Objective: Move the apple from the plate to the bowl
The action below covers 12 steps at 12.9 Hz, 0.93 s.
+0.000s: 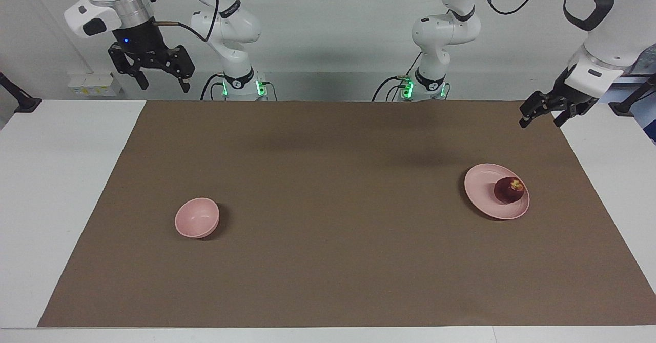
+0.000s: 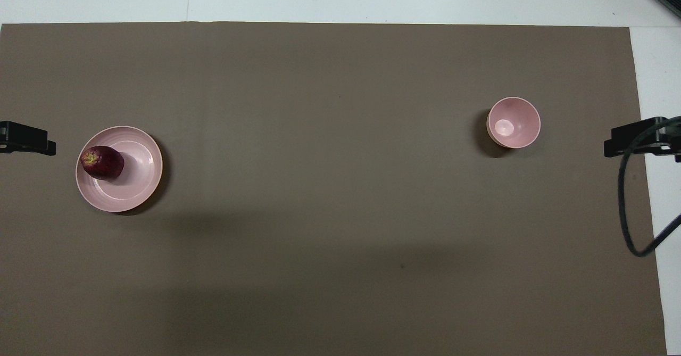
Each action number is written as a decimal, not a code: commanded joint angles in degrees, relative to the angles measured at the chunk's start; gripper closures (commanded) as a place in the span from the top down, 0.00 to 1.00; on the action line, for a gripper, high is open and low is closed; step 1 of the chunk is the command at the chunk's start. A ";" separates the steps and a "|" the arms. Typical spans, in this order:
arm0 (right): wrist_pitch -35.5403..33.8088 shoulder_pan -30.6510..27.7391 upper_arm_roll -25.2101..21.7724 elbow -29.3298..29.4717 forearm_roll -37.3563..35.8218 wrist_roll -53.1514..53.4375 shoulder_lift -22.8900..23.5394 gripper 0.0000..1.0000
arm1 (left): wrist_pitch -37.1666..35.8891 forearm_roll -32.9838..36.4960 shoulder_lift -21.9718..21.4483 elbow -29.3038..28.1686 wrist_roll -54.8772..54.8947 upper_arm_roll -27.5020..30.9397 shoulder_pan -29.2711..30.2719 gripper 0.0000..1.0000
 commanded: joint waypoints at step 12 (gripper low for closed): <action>-0.83 -0.76 0.24 1.00 1.20 -1.08 0.37 1.00 | 30.32 -0.09 9.60 -18.66 5.14 -0.35 3.30 1.00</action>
